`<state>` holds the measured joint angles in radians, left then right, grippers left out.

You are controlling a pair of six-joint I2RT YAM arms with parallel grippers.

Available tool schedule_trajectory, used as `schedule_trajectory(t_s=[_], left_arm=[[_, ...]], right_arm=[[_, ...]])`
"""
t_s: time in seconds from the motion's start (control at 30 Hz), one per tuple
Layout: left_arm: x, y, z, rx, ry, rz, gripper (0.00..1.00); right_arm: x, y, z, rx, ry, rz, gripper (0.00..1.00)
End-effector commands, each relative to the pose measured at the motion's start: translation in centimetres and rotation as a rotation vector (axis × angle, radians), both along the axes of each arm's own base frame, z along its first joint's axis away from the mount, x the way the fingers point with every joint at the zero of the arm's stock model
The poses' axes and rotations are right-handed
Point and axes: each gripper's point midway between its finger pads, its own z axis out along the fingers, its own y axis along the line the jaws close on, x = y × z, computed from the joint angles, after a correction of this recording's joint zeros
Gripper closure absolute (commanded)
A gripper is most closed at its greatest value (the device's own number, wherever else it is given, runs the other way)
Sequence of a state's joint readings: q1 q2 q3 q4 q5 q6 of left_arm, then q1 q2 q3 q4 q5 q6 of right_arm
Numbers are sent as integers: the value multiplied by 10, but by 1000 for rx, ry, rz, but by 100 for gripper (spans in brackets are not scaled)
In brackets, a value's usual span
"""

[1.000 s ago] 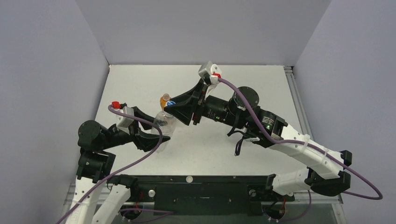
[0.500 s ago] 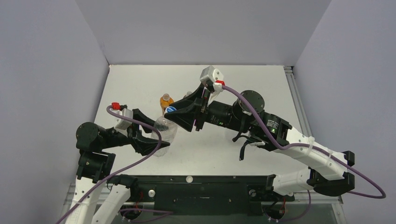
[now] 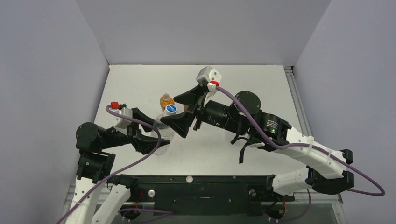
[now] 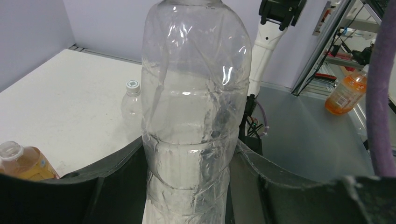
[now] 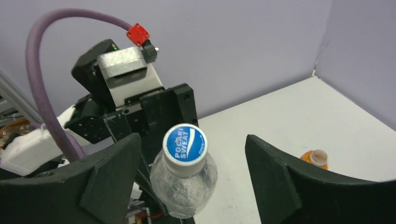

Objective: Unscrew the bottle caps
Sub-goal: Unscrew the bottle cap from the plastic bottle.

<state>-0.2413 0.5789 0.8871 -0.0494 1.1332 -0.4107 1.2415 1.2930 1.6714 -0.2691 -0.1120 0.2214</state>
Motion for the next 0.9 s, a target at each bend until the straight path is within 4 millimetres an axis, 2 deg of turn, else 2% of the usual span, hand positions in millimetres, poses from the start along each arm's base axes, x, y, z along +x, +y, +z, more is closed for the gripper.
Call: schedule_trajectory(t_s=[0.0, 0.03, 0.1, 0.17, 0.2, 0.23, 0.27, 0.3, 0.33, 0.37, 0.4, 0.43, 0.47, 0.5, 0.7, 0.87], left_arm=[[9, 5, 22, -38, -100, 100, 100], [14, 7, 23, -36, -129, 133, 100], [29, 13, 24, -44, -147, 233, 100], [42, 19, 23, -43, -169, 311, 100], [49, 22, 22, -44, -172, 349, 100], [53, 24, 21, -33, -192, 369, 100], [58, 27, 18, -25, -192, 398, 100], [63, 29, 17, -12, -213, 423, 100], [70, 33, 13, -7, -203, 466, 100], [74, 36, 11, 4, -218, 487, 100], [79, 39, 7, 15, -217, 516, 100], [80, 40, 6, 20, -221, 525, 100], [81, 40, 1, 35, -222, 526, 100], [82, 40, -2, 45, -216, 524, 100], [82, 38, -4, 46, -225, 508, 100], [83, 38, -6, 43, -222, 509, 100]], right_arm=[[26, -15, 9, 24, 67, -187, 18], [38, -21, 12, 53, 121, -273, 17], [51, -30, 19, 108, 187, -381, 16], [52, -34, 27, 142, 202, -439, 16], [46, -28, 25, 125, 192, -442, 16], [47, -32, 35, 144, 188, -463, 15], [44, -22, 28, 108, 180, -463, 15], [45, -26, 40, 130, 181, -476, 15], [46, -17, 31, 94, 183, -481, 15], [47, -19, 41, 113, 189, -488, 15], [49, -10, 33, 87, 197, -493, 15], [49, -11, 41, 102, 201, -495, 15], [51, -3, 33, 73, 201, -499, 15], [50, -3, 37, 78, 202, -498, 15], [58, 9, 31, 71, 206, -528, 17], [61, 20, 22, 57, 213, -528, 26]])
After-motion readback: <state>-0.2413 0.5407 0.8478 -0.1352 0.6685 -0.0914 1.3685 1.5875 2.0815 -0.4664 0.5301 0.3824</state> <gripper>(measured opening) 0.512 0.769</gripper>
